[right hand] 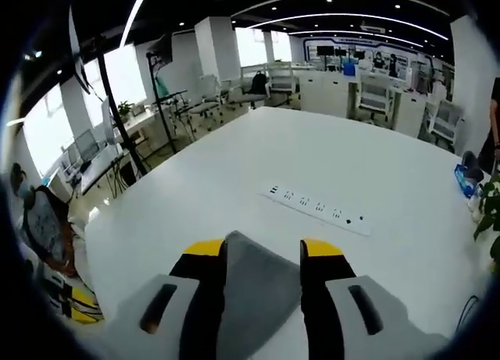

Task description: Fold the towel on the table until its edges align and the towel forms a compact rectangular stack.

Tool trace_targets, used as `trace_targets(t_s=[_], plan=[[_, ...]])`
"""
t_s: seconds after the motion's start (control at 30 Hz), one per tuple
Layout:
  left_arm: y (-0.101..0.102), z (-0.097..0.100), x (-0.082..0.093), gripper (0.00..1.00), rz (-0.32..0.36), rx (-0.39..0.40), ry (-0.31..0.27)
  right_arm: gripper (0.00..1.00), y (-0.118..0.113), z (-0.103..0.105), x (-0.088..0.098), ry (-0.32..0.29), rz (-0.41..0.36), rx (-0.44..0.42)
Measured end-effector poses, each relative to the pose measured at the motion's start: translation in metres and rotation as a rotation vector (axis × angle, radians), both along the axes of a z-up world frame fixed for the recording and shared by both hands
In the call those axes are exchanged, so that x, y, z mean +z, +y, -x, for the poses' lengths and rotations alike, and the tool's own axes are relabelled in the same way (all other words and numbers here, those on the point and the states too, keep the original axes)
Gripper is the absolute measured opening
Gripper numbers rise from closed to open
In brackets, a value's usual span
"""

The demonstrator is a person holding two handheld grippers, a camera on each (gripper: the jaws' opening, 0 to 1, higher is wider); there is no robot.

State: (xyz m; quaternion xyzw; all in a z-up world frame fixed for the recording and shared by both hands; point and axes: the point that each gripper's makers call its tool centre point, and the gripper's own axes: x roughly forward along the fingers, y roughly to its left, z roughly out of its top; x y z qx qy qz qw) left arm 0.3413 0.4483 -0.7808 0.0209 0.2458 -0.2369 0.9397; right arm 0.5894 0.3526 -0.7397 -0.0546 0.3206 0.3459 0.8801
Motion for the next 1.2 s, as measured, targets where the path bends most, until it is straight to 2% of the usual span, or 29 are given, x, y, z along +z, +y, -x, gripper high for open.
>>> trace_targets(t_s=[0.13,0.27,0.57,0.7,0.9,0.97,1.03,1.17,1.2], plan=[[-0.004,-0.003,0.001,0.12,-0.019,-0.025,0.000,0.39,-0.012,0.004,-0.004,0.018,-0.004,0.001],[-0.004,-0.010,-0.002,0.15,-0.025,-0.041,0.025,0.39,-0.019,0.016,-0.004,0.018,-0.037,-0.007],[-0.007,-0.034,0.007,0.18,-0.062,-0.082,0.026,0.39,-0.035,0.042,-0.014,0.037,-0.078,-0.010],[-0.005,-0.049,0.009,0.18,-0.062,-0.088,0.030,0.39,-0.043,0.049,-0.025,0.050,-0.093,-0.022],[0.001,-0.066,0.007,0.20,-0.084,-0.104,0.040,0.38,-0.043,0.070,-0.026,0.054,-0.102,-0.022],[0.005,-0.071,0.004,0.23,-0.102,-0.103,0.047,0.38,-0.042,0.071,-0.029,0.055,-0.102,-0.017],[0.008,-0.076,0.003,0.25,-0.130,-0.110,0.043,0.37,-0.039,0.081,-0.030,0.055,-0.105,-0.013],[0.012,-0.085,0.003,0.26,-0.115,-0.114,0.056,0.37,-0.034,0.094,-0.038,0.068,-0.121,-0.013],[0.014,-0.088,0.002,0.26,-0.115,-0.113,0.052,0.36,-0.036,0.091,-0.045,0.076,-0.116,-0.014]])
